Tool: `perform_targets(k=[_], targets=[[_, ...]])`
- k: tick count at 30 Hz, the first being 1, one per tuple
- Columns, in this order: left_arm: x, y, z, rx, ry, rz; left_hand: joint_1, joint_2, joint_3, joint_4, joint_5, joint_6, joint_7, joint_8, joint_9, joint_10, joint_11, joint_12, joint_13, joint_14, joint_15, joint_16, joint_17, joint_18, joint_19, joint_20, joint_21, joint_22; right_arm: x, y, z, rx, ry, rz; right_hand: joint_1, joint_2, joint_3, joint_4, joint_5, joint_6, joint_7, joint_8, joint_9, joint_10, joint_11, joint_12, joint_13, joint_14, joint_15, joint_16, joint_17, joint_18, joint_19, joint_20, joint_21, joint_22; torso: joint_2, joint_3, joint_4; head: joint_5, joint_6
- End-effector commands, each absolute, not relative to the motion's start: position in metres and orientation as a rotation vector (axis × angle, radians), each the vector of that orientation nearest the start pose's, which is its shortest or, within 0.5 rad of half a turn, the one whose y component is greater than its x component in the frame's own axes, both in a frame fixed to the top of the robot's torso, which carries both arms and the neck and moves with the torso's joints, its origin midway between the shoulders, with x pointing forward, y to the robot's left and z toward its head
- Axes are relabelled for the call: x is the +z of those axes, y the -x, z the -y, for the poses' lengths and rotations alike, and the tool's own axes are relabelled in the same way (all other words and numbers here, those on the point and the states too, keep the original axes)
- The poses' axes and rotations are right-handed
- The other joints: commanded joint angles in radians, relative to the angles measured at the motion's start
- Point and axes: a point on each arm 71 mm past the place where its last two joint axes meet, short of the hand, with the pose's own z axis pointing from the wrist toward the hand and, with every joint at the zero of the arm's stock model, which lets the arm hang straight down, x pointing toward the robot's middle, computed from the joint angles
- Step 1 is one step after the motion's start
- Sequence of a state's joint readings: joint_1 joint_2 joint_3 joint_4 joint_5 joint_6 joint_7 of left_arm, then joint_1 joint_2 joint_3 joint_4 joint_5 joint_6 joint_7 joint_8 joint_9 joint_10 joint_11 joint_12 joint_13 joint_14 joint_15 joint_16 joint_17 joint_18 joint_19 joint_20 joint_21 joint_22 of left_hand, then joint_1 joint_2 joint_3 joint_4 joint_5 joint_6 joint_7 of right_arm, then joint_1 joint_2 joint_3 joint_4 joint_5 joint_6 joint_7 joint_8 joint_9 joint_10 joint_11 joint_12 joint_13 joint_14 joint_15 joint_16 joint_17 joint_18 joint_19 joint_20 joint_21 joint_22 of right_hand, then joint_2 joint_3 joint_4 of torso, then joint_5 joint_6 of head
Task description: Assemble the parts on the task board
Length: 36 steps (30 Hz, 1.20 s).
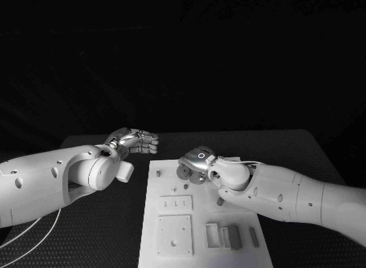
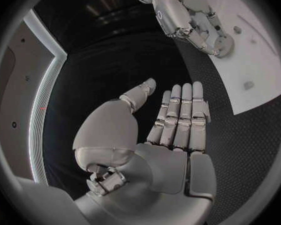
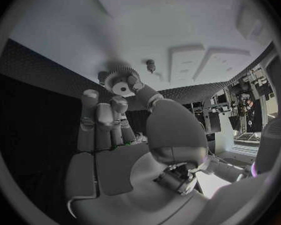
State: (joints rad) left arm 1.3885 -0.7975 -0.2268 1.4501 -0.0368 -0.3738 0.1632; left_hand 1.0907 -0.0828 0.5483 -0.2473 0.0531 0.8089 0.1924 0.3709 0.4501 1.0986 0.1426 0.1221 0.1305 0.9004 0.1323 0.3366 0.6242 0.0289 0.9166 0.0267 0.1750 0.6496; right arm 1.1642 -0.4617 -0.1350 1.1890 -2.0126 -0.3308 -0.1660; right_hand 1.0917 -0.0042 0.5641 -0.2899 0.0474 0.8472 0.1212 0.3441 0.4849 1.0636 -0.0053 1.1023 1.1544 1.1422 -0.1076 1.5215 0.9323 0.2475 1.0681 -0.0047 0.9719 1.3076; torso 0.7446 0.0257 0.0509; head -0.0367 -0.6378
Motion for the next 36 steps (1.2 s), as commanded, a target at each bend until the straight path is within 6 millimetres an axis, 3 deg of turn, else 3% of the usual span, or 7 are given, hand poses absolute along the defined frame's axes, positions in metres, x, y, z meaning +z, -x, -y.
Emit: perform_targets(k=[1,36], targets=[[-0.1695,-0.5131,-0.2151,-1.261,1.081,-1.62,-0.003,-0.008,-0.001,0.007,-0.002,-0.01,0.0,-0.006,-0.001,-0.001,0.008,-0.003,0.0,-0.007,-0.002,-0.006,0.001,0.018,-0.003,0.003,-0.004,0.001,-0.2499,-0.5066,0.0926,0.348,0.735,-1.502,-0.001,0.008,0.006,0.0,0.003,0.176,-0.029,0.02,0.031,0.001,-0.01,-0.004,-0.001,0.002,-0.006,0.003,0.002,0.014,0.003,-0.005,0.006,0.017,0.0,-0.0001,0.0005,-0.002,0.001],[-0.1694,-0.5128,-0.2158,-1.26,1.081,-1.618,-0.003,-0.009,-0.001,0.007,-0.002,-0.01,0.0,-0.005,0.0,-0.001,0.008,-0.005,0.001,-0.006,-0.002,-0.008,0.004,0.018,-0.003,0.004,-0.005,0.002,-0.2538,-0.5043,0.0937,0.33,0.748,-1.536,0.0,0.005,0.005,0.001,0.003,0.177,-0.029,0.02,0.033,0.004,-0.011,-0.004,-0.002,0.003,-0.007,0.004,0.0,0.014,0.005,-0.006,0.006,0.017,0.0,0.0,-0.0008,-0.006,-0.003]])
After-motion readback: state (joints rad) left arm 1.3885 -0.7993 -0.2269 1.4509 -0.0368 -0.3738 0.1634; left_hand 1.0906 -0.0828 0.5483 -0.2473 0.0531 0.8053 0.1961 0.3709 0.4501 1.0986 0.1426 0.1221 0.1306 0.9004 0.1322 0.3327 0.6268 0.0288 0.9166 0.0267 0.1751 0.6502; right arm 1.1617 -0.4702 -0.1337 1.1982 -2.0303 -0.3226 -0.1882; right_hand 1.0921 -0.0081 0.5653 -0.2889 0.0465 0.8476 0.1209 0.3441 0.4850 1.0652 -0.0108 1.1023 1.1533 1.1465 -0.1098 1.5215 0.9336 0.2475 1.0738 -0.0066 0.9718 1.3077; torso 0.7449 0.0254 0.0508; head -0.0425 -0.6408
